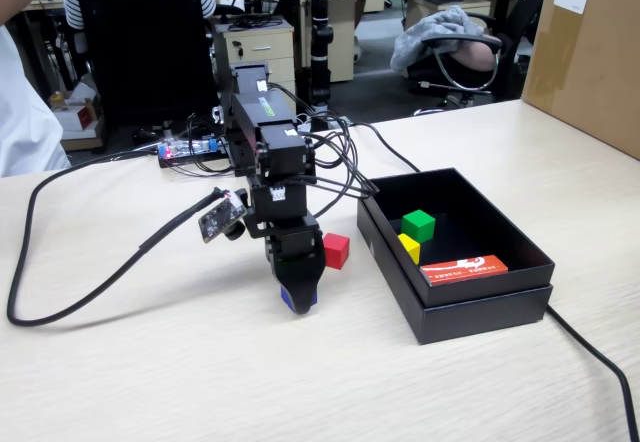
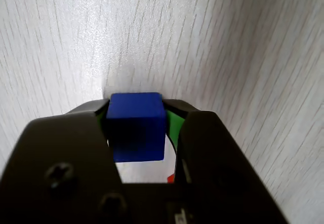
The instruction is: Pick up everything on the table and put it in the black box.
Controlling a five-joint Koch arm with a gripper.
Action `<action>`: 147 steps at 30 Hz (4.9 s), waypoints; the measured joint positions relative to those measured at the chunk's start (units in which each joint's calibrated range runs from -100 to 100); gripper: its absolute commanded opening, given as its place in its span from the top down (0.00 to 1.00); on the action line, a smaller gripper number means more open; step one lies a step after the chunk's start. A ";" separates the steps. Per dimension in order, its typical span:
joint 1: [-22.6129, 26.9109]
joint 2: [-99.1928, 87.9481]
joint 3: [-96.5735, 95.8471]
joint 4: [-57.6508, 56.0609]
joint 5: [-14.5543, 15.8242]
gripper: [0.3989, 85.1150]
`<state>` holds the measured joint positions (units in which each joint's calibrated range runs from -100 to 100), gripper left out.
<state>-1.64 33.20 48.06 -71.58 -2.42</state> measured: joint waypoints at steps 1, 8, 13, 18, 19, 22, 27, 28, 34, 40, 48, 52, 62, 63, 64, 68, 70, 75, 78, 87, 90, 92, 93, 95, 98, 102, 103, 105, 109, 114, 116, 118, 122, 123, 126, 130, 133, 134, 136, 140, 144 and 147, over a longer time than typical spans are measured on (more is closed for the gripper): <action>0.00 0.00 0.00 -0.23 0.00 0.98; 0.24 -5.05 -1.64 -0.23 0.00 0.99; 1.27 -19.68 -5.84 -0.39 0.10 0.99; 4.40 -34.43 -7.76 -0.85 0.39 0.99; 5.18 -36.63 -8.03 -1.01 0.59 0.99; 7.96 -40.39 -8.03 -1.01 1.32 0.99; 13.38 -40.13 -8.03 -1.01 4.05 0.99; 14.16 -39.22 -7.94 -1.01 4.30 0.99; 16.36 -25.50 -6.94 -1.01 6.98 0.99; 16.21 -22.01 -6.75 -1.01 7.67 0.95; 15.78 -19.16 -9.49 -0.93 7.72 0.85; 15.82 -18.51 -10.41 -0.62 8.16 0.80; 16.12 -18.51 -10.50 -0.62 8.50 0.56; 16.07 -19.03 -10.50 -0.62 8.50 0.56; 16.02 -20.32 -10.68 -0.70 8.55 0.56; 15.09 -29.90 -10.68 -0.77 8.60 0.54; 14.36 -35.21 -10.68 -0.85 8.94 0.54; 12.36 -43.11 -11.50 -1.08 10.50 0.54; 10.74 -47.12 -16.34 -1.08 11.18 0.46; 7.33 -48.67 -30.31 -1.24 11.67 0.45; 7.13 -43.50 -30.40 -1.16 12.26 0.43; 7.13 -40.52 -30.12 -1.16 12.55 0.43; 7.13 -38.83 -30.21 -1.16 12.70 0.43; 7.13 -35.73 -30.40 -1.16 13.04 0.43; 7.08 -33.01 -30.12 -1.16 13.38 0.43; 7.13 -28.35 -28.12 -1.16 13.72 0.43; 7.08 -27.44 -26.93 -1.08 13.72 0.43; 7.13 -25.37 -25.56 -1.16 13.87 0.43; 7.47 -20.45 -24.37 -1.24 14.41 0.43; 8.11 -18.12 -21.18 -1.55 14.90 0.44; 8.40 -16.83 -20.54 -2.01 15.24 0.44; 8.60 -15.66 -20.45 -3.10 15.58 0.44; 8.84 -14.63 -18.90 -5.19 16.02 0.44; 8.84 -14.63 -18.62 -5.34 16.02 0.44; 8.84 -14.63 -18.53 -5.34 16.02 0.44; 8.50 -14.63 -18.53 -5.34 15.97 0.44; 8.21 -14.63 -18.53 -5.34 16.02 0.44; 8.11 -14.63 -18.53 -5.34 15.97 0.45; 7.96 -14.63 -18.53 -5.34 15.97 0.47; 7.96 -13.85 -18.53 -5.34 16.02 0.51; 7.96 -13.59 -18.53 -5.34 15.97 0.61; 7.96 -12.94 -18.17 -5.34 15.92 0.64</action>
<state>6.32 20.26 29.90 -76.93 13.50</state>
